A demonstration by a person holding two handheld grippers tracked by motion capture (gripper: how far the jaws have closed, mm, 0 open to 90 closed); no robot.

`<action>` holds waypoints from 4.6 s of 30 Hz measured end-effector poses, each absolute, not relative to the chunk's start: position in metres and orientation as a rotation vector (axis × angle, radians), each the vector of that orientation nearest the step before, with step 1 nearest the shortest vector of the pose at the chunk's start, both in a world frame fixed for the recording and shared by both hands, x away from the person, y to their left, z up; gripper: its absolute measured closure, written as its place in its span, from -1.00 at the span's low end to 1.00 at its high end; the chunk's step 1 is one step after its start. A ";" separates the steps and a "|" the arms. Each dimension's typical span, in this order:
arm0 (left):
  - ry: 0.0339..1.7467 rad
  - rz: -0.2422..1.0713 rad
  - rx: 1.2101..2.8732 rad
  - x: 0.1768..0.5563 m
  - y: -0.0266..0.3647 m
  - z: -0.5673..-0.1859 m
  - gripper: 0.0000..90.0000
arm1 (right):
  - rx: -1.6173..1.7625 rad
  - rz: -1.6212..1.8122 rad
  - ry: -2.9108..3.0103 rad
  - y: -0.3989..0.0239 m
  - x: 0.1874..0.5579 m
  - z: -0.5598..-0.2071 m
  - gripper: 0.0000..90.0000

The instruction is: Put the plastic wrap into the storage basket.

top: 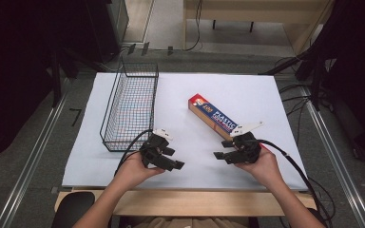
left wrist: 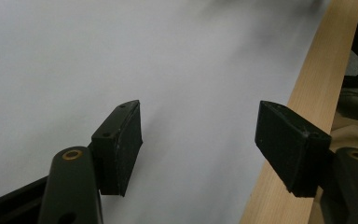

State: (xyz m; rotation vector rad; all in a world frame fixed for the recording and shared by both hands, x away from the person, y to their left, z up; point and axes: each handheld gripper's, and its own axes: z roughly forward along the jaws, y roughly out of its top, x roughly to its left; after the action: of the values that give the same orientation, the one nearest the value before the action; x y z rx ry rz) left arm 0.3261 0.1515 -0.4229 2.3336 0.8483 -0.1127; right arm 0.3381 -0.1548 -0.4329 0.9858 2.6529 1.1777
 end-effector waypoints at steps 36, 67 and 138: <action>0.785 -0.081 2.344 0.318 0.150 -0.419 -0.23 | 0.920 1.131 2.678 -0.155 0.337 -0.435 -0.10; 0.795 -0.042 2.338 0.315 0.157 -0.418 -0.24 | 1.037 1.089 2.526 -0.196 0.356 -0.404 -0.13; 0.776 -0.051 2.340 0.318 0.153 -0.415 -0.25 | 1.169 0.635 2.675 -0.172 0.413 -0.448 -0.06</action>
State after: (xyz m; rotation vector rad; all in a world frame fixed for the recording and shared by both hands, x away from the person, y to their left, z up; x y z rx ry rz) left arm 0.3183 0.1526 -0.4150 2.3398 0.7759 -0.0512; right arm 0.4125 -0.1715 -0.4484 1.1693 2.6747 0.6350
